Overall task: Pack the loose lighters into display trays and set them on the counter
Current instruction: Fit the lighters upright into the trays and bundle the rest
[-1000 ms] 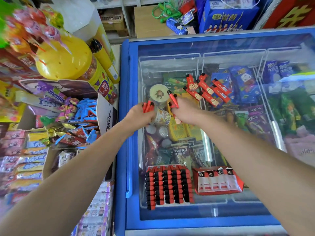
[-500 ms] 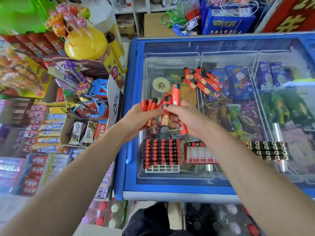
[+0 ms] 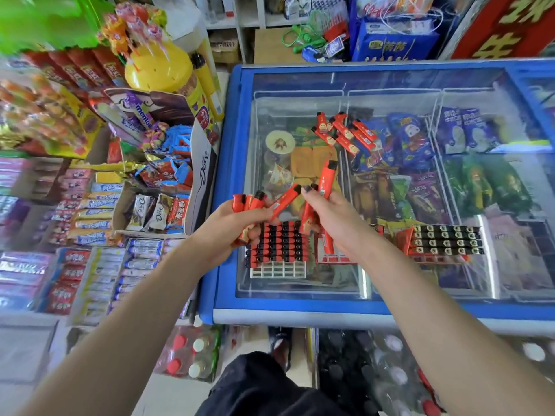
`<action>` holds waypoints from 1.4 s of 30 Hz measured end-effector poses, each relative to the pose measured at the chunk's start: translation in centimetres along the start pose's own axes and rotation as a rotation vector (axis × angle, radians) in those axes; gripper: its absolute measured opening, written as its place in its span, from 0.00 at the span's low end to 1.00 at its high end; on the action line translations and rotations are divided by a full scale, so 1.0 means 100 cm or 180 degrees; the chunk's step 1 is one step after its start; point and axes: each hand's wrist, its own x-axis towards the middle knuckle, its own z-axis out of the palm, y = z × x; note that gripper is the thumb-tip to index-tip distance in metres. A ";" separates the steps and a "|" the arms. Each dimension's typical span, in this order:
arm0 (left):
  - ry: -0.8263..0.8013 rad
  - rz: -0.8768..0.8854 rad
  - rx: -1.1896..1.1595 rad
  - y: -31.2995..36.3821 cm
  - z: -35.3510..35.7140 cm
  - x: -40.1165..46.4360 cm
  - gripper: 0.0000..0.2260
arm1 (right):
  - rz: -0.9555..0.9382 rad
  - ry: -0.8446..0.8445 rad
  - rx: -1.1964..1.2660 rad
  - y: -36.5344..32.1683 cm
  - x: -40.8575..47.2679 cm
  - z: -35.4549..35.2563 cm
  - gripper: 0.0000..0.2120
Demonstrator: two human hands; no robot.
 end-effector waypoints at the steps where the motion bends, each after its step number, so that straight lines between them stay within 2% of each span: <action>1: -0.0059 -0.0002 -0.0031 -0.002 0.000 -0.003 0.09 | 0.0001 0.0024 -0.0021 0.002 -0.003 0.001 0.12; 5: -0.0158 -0.0114 -0.0231 -0.011 -0.001 -0.010 0.06 | -0.0022 -0.0116 0.0529 0.009 -0.009 0.006 0.05; 8: -0.0258 -0.0290 -0.0444 -0.016 -0.004 -0.015 0.05 | -0.0029 -0.0350 0.0905 0.016 -0.010 0.008 0.10; 11: -0.0261 -0.0395 -0.0493 -0.020 -0.008 -0.018 0.06 | -0.0087 -0.0505 0.0917 0.022 -0.012 0.008 0.08; 14: -0.0091 -0.0339 -0.0242 -0.024 -0.011 -0.021 0.10 | -0.0256 -0.0390 0.0330 0.028 -0.014 0.011 0.03; 16: -0.0021 -0.0274 -0.0062 -0.027 -0.012 -0.021 0.08 | -0.0399 -0.0328 0.0059 0.030 -0.017 0.012 0.03; 23: 0.0246 -0.0281 0.0063 -0.040 -0.021 -0.022 0.05 | -0.0706 -0.0214 -0.0300 0.035 -0.029 0.023 0.03; 27: 0.0735 -0.0124 0.0743 -0.052 -0.029 -0.018 0.08 | -0.0946 0.0189 -0.0773 0.054 -0.038 0.037 0.02; 30: 0.1031 -0.0051 0.1065 -0.065 -0.036 -0.013 0.08 | -0.1265 0.0349 -0.1501 0.075 -0.041 0.042 0.05; 35: 0.1121 -0.0108 0.1423 -0.088 -0.036 -0.007 0.12 | -0.1355 0.0386 -0.2159 0.111 -0.040 0.047 0.07; 42: 0.1114 -0.0144 0.1272 -0.101 -0.028 -0.005 0.12 | -0.1803 0.0557 -0.2926 0.131 -0.030 0.065 0.09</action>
